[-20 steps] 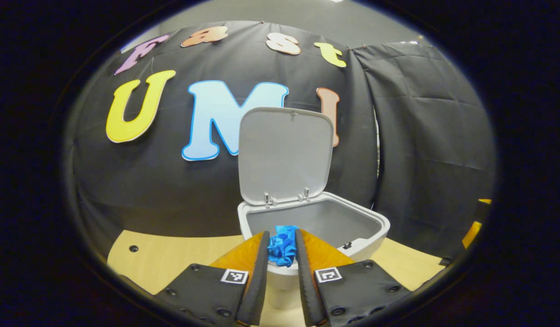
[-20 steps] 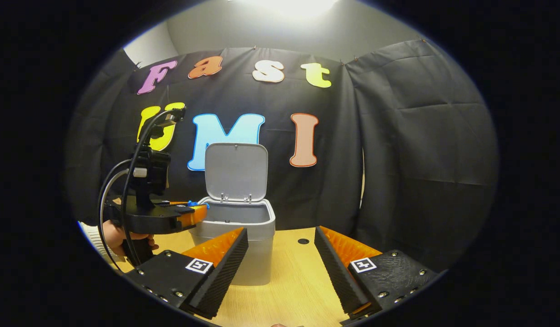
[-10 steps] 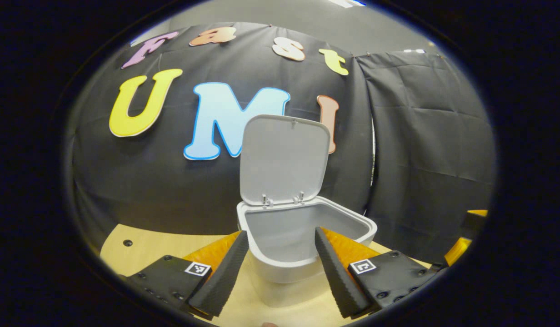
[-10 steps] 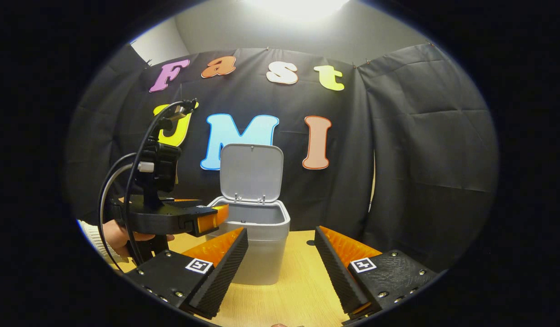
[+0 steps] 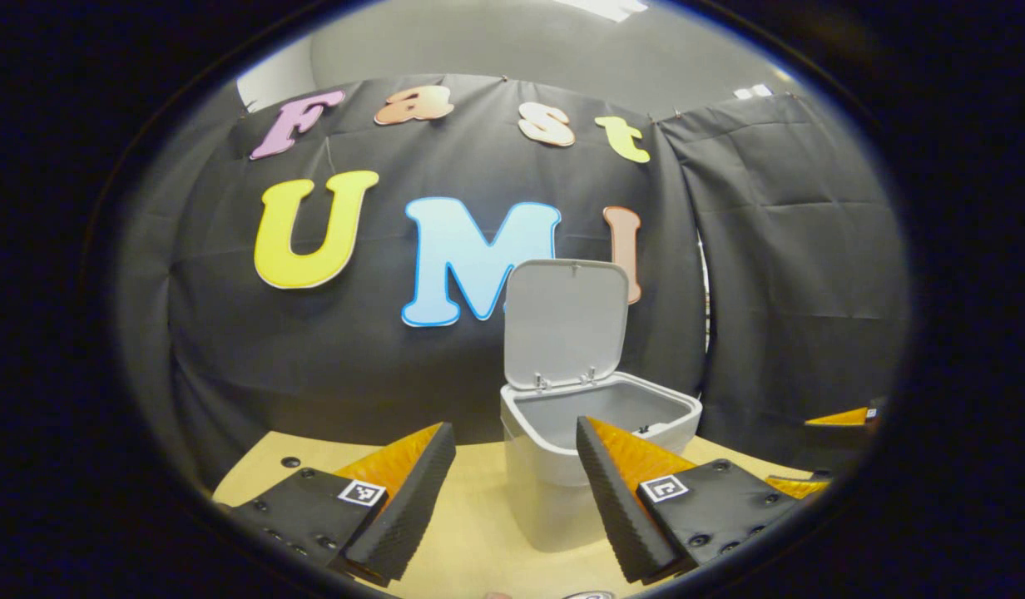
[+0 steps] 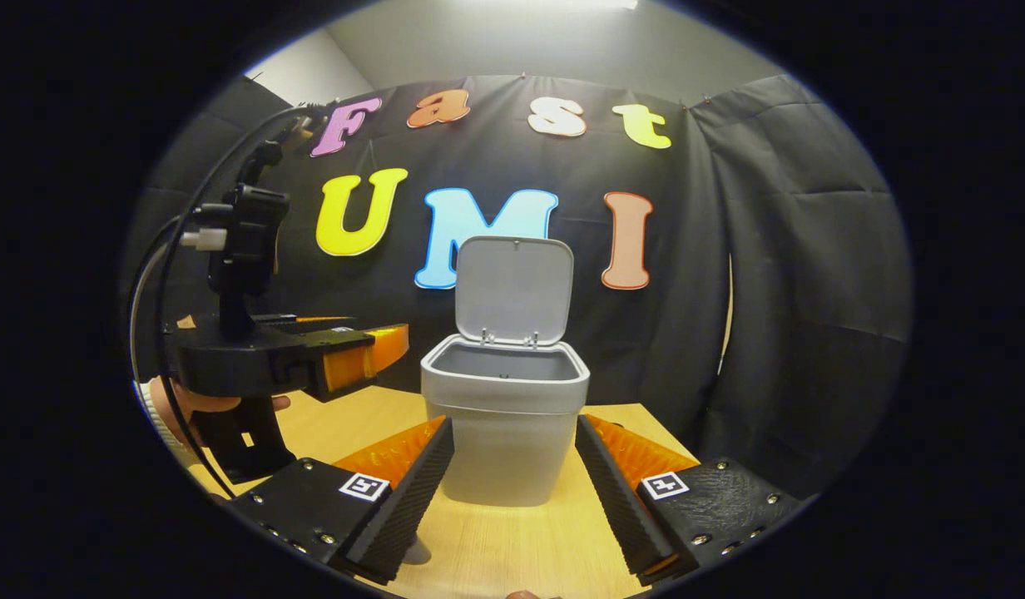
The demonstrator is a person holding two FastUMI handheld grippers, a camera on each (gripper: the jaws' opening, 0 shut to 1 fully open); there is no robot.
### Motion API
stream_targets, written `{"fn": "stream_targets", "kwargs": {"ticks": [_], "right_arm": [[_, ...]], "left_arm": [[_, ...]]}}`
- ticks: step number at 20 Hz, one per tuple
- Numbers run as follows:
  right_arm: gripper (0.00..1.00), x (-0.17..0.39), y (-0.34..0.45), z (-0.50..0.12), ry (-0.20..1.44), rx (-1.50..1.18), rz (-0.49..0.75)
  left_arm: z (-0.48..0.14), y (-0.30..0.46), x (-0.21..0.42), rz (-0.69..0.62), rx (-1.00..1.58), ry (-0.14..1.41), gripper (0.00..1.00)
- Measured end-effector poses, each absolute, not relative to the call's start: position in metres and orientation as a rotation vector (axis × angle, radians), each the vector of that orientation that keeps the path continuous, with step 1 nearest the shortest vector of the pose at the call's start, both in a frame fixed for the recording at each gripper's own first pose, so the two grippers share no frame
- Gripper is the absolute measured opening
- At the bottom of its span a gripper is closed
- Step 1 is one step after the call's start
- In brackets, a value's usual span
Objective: Press the lid of the desktop garbage bin to open it, pick up the crumpled paper on the desktop and throw it into the bin, then pick up the pop can on the desktop and drop it into the bin, and finally close the garbage bin lid.
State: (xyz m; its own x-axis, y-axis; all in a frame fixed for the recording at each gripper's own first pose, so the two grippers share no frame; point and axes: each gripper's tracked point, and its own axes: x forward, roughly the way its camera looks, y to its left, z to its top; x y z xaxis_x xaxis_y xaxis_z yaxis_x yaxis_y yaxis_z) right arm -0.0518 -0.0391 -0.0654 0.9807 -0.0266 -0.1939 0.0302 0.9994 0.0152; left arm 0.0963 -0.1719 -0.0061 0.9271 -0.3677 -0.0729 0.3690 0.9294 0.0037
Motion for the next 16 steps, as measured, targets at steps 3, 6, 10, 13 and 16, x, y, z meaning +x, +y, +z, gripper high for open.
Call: {"fn": "stream_targets", "kwargs": {"ticks": [3, 6, 10, 13, 16], "right_arm": [[0.95, -0.049, -0.014, -0.084, 0.243, 0.031, 0.039], [0.95, -0.048, 0.006, -0.103, 0.295, 0.035, 0.084], [0.94, -0.049, 0.031, -0.126, 0.352, 0.034, 0.146], [0.95, -0.051, 0.049, -0.148, 0.414, 0.055, 0.196], [0.95, -0.055, 0.063, -0.169, 0.482, 0.069, 0.237]], "left_arm": [[-0.005, -0.152, 0.081, -0.35, 0.021, 0.066, 0.95], [-0.007, -0.133, 0.068, -0.322, 0.013, 0.069, 0.95], [-0.011, -0.105, 0.058, -0.269, -0.009, 0.078, 0.95], [-0.011, -0.088, 0.055, -0.235, -0.024, 0.077, 0.96], [-0.011, -0.076, 0.05, -0.212, -0.033, 0.081, 0.95]]}}
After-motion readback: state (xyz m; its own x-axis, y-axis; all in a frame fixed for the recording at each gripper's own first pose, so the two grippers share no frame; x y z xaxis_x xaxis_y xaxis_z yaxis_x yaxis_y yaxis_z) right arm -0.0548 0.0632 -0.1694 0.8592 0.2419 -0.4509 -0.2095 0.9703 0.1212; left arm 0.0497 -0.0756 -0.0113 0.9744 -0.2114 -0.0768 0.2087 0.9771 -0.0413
